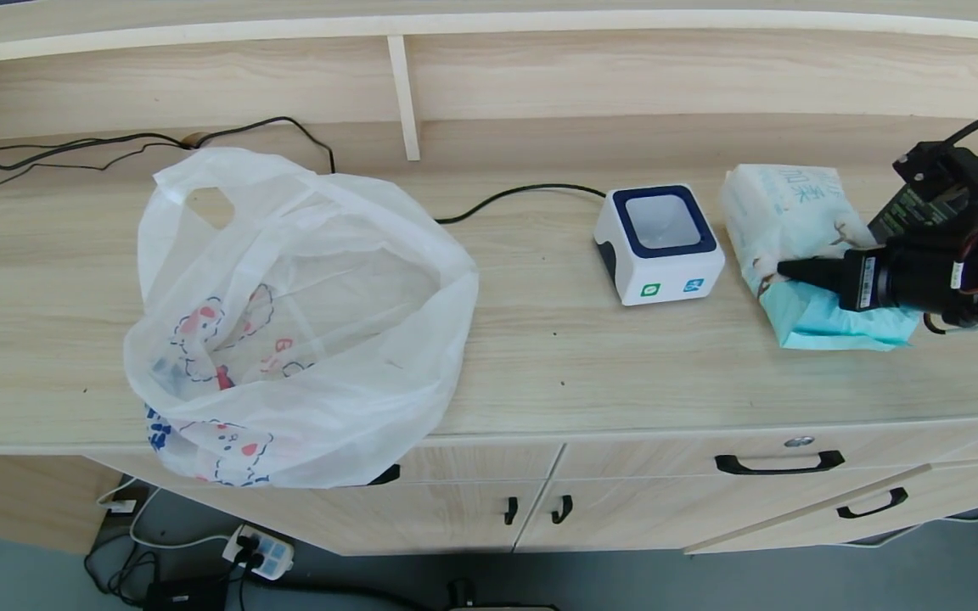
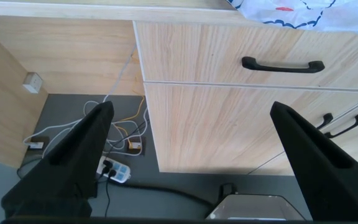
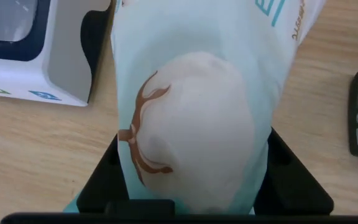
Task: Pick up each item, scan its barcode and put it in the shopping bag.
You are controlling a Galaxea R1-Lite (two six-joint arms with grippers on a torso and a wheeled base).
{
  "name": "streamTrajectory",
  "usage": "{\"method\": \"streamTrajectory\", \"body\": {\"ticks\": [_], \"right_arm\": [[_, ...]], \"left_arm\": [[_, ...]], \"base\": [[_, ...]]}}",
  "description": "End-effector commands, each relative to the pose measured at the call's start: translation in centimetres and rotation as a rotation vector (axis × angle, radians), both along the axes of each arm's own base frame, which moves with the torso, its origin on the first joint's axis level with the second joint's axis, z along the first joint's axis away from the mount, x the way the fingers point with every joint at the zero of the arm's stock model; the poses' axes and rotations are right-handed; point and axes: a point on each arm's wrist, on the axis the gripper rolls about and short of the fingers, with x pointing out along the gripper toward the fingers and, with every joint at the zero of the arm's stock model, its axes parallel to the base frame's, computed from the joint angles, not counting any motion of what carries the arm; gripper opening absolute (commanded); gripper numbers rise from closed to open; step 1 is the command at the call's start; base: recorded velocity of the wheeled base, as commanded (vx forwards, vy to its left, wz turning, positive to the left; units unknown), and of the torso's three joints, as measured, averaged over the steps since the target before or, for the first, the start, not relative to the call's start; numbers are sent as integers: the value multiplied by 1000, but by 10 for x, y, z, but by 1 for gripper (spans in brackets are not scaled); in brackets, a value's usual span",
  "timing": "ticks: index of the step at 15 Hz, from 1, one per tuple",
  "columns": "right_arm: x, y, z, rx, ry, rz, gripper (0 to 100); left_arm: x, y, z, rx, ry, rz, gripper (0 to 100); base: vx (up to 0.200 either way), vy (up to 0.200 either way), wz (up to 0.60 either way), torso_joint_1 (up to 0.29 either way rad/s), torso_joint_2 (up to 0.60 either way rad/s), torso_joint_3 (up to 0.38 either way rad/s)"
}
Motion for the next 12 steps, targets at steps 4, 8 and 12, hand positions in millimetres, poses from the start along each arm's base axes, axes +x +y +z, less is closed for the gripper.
{"method": "streamTrajectory", "body": {"ticks": [4,8,12], "right_arm": [[-150,11,28,8,-230,66,0],[-233,5,-24,37,-274,67,0],[-255,3,-72,92,-177,64,0]], "left_arm": [[0,0,0,-9,0,0,100],[0,0,0,-7,2,0,100],[0,0,0,-4,2,0,100]], "base": [[0,0,0,0,0,0],[0,0,0,0,0,0],[0,0,0,0,0,0]]}}
